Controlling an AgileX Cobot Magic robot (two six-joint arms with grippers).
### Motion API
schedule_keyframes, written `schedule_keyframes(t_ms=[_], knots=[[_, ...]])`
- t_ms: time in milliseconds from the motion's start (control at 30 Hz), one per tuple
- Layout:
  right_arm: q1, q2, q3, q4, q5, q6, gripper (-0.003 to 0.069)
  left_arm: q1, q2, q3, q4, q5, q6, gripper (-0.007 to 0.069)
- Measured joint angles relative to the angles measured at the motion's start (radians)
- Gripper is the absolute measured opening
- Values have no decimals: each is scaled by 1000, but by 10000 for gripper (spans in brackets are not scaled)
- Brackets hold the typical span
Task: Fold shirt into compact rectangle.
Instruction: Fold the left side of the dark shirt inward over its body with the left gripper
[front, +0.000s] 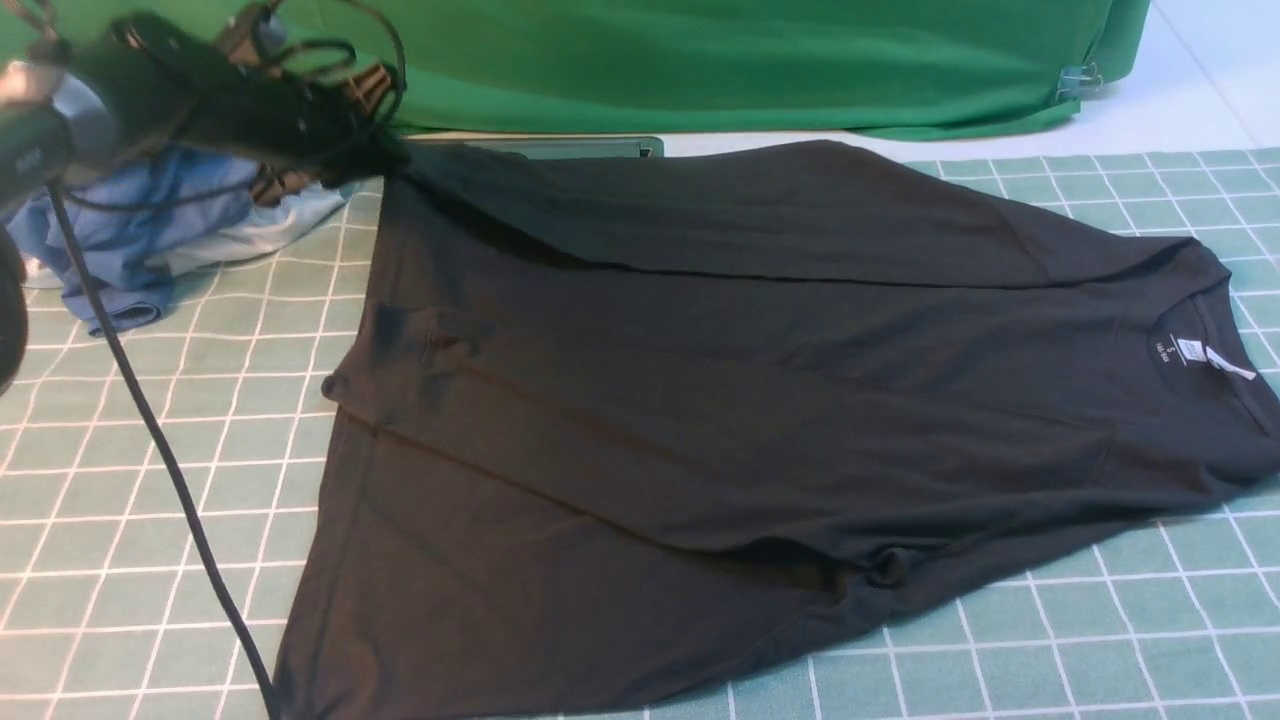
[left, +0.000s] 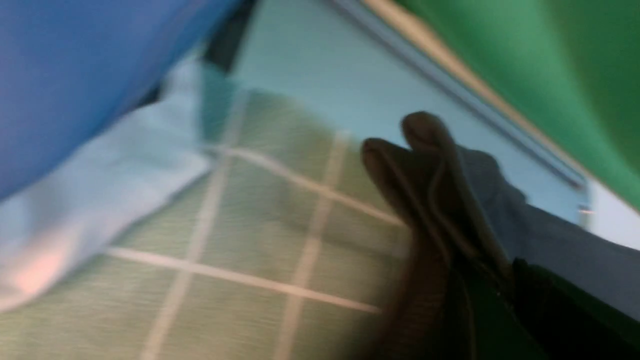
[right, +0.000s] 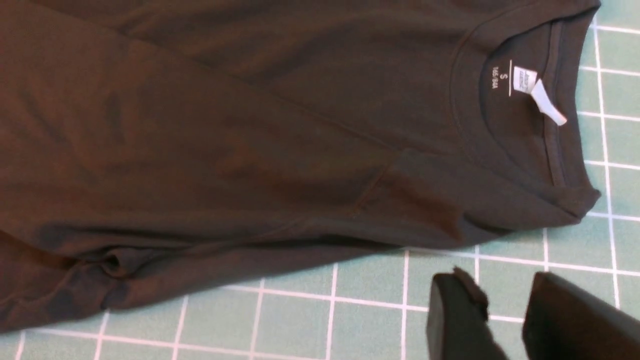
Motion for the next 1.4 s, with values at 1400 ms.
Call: schedule_keyframes(t_ms=[1400], knots=[[0, 10, 0, 8, 92, -7, 41, -56, -522, 636, 350, 381, -254, 34]])
